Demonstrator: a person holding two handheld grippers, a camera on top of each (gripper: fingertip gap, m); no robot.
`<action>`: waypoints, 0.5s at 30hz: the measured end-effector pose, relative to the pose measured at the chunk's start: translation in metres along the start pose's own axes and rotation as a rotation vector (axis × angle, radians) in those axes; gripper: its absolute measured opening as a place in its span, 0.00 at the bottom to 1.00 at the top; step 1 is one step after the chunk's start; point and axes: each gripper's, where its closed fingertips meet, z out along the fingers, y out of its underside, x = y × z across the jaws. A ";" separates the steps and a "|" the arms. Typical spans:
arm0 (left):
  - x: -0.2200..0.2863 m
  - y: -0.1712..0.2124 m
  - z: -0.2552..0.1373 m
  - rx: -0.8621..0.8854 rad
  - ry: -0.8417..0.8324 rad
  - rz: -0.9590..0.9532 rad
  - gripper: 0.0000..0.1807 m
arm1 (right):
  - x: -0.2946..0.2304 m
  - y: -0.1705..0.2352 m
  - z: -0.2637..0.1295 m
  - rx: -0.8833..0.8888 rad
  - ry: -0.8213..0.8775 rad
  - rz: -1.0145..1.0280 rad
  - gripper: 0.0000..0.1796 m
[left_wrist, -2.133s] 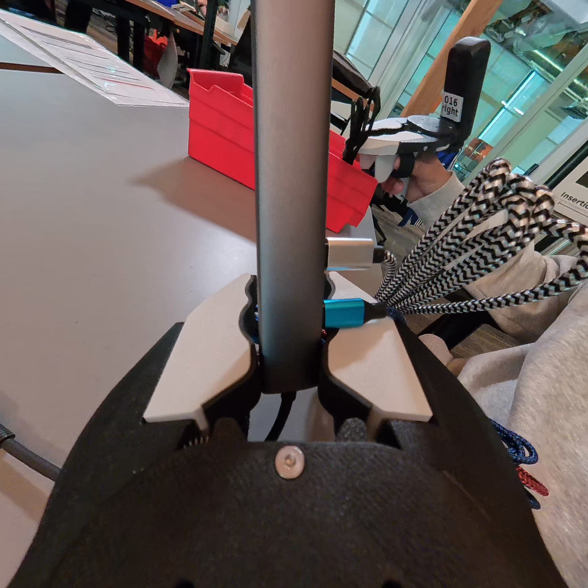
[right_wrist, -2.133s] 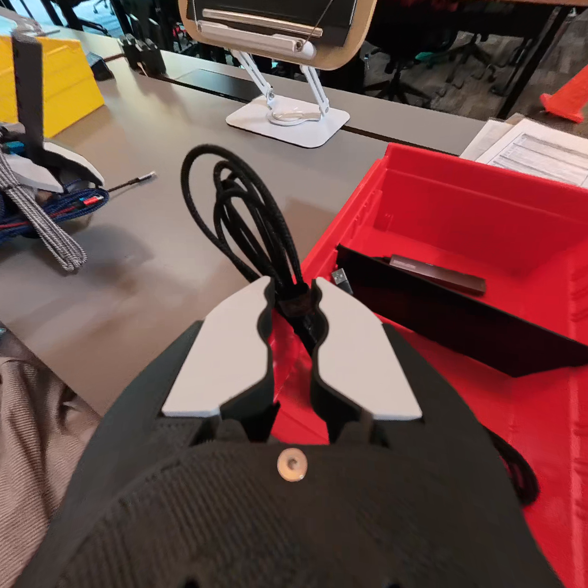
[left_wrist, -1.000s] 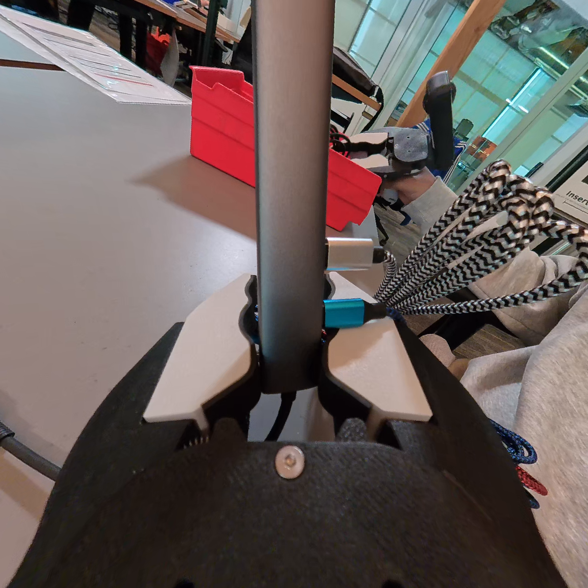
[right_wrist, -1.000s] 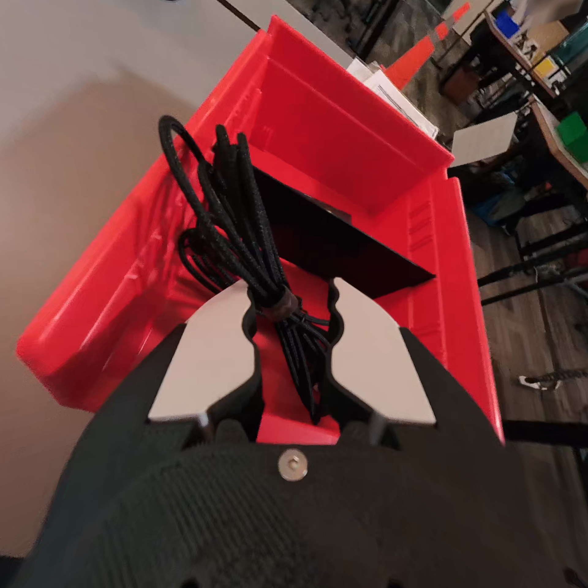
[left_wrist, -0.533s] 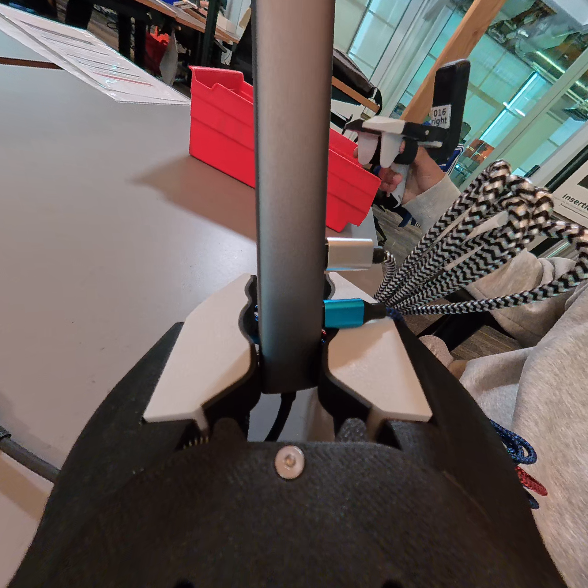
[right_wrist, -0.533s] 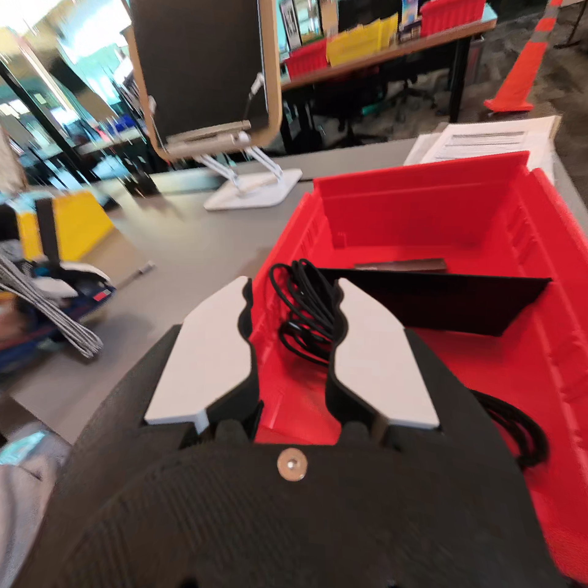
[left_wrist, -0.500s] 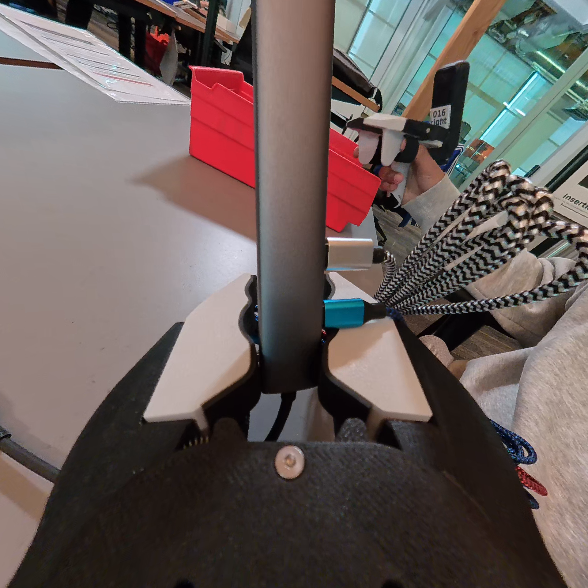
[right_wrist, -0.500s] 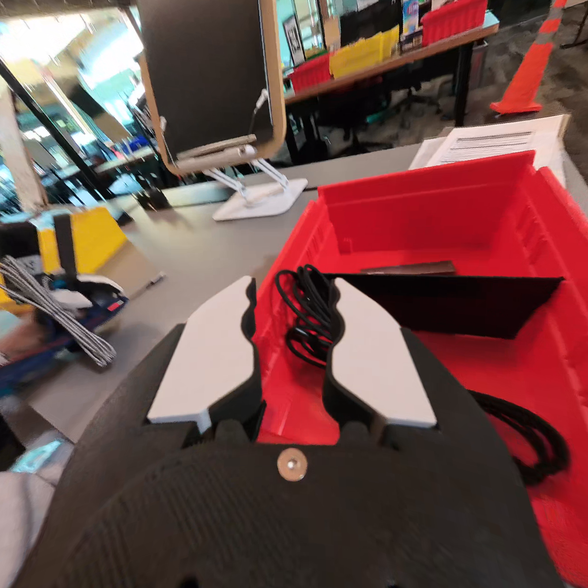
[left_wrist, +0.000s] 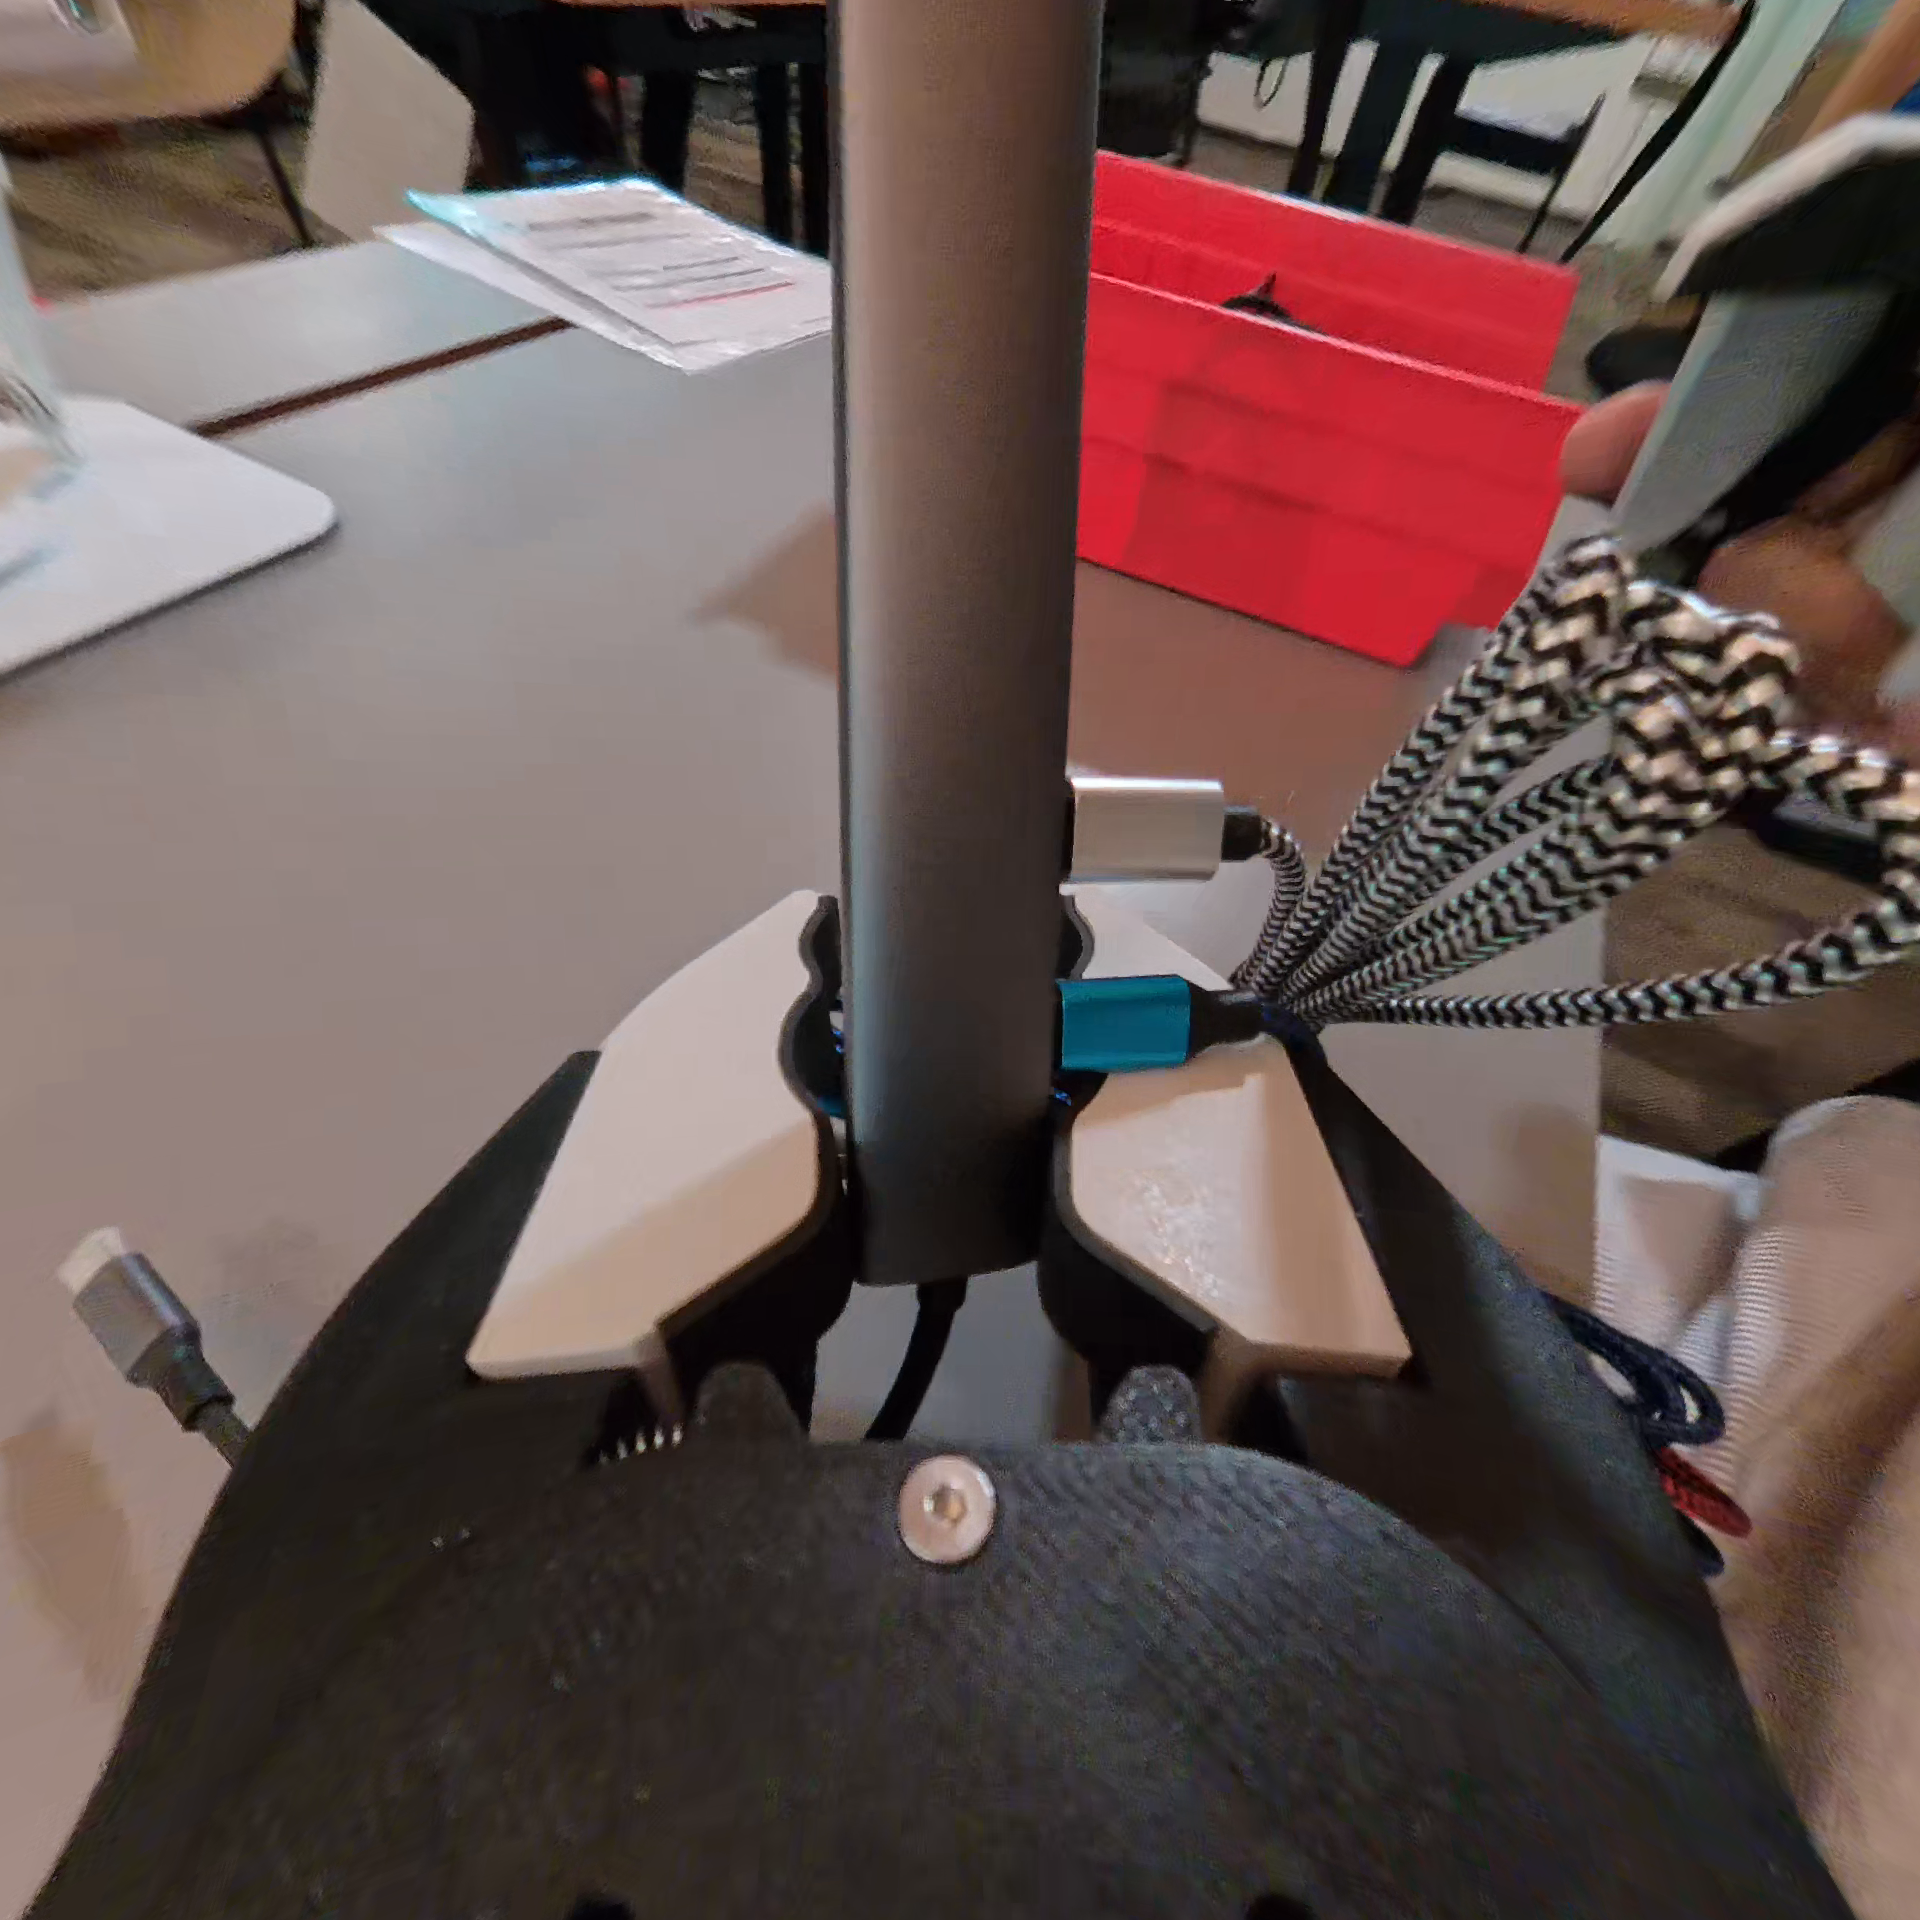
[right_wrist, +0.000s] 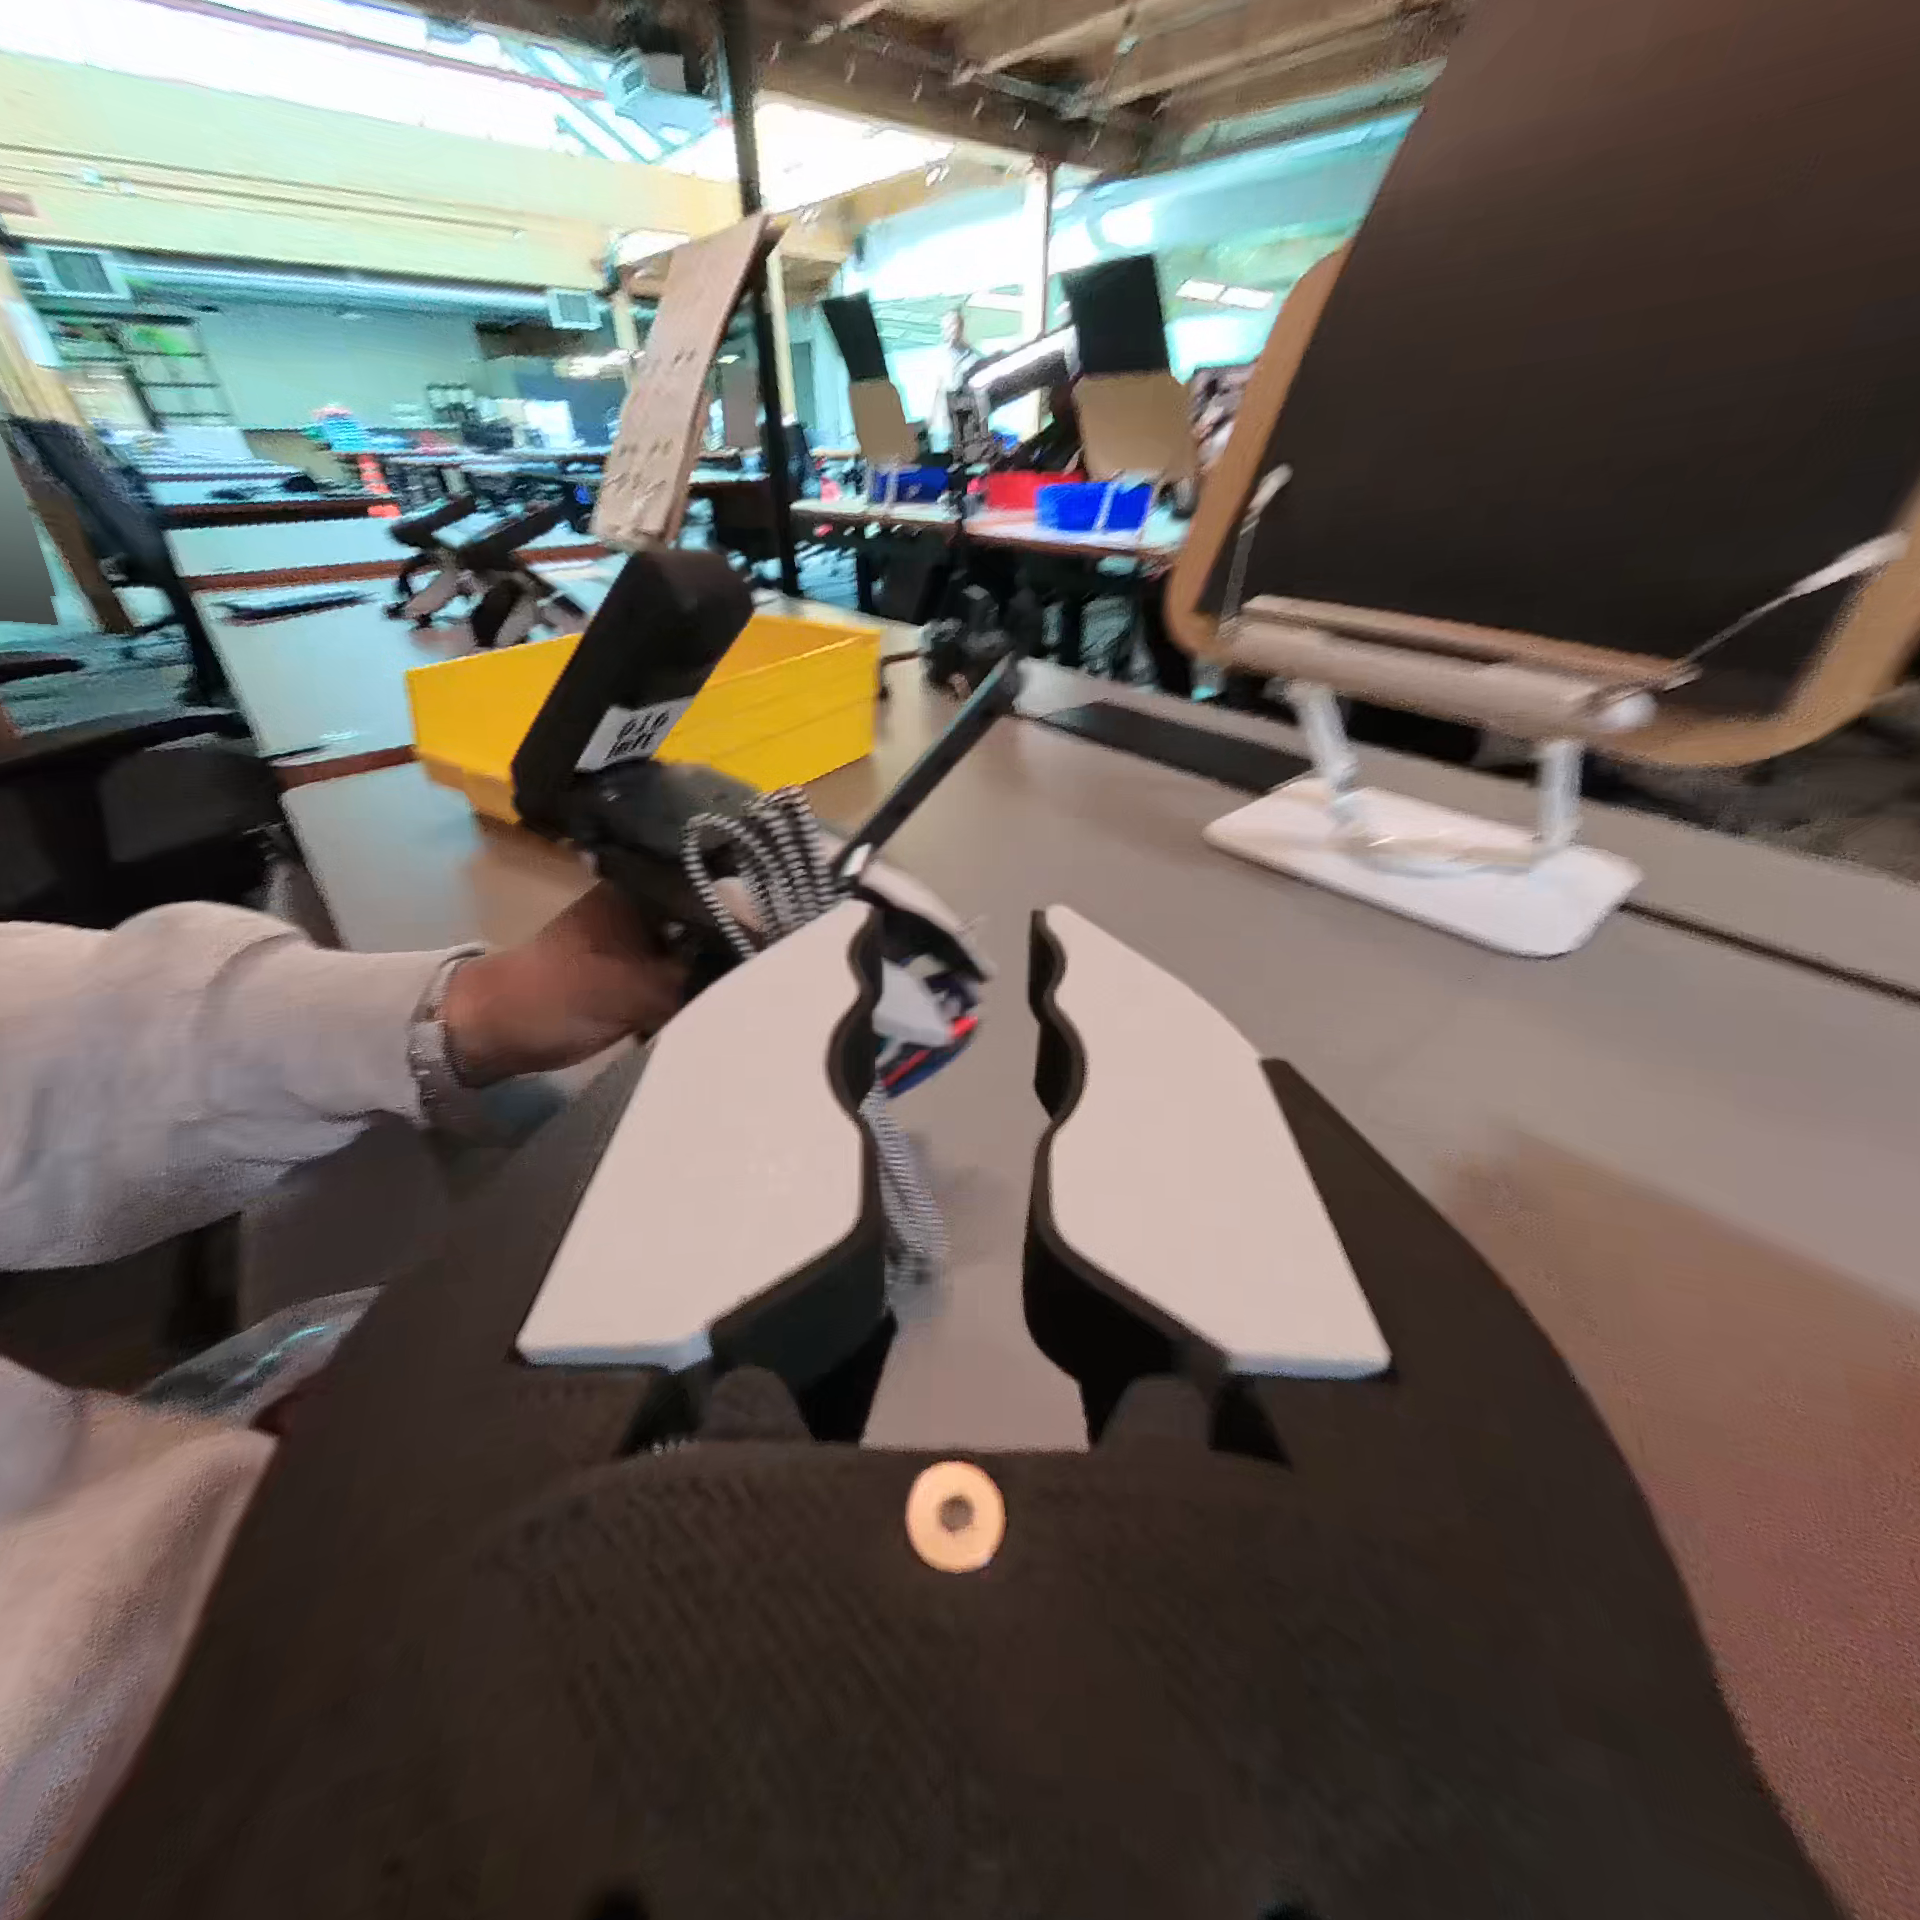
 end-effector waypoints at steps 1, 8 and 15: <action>0.001 -0.001 0.000 -0.005 -0.026 0.035 0.23 | -0.012 0.009 0.009 -0.017 -0.035 0.032 0.18; 0.020 -0.003 0.005 -0.032 -0.073 0.215 0.23 | -0.035 0.031 0.030 -0.042 -0.113 0.195 0.29; 0.034 0.002 0.012 -0.082 -0.102 0.358 0.23 | -0.033 0.042 0.030 -0.079 -0.170 0.366 0.18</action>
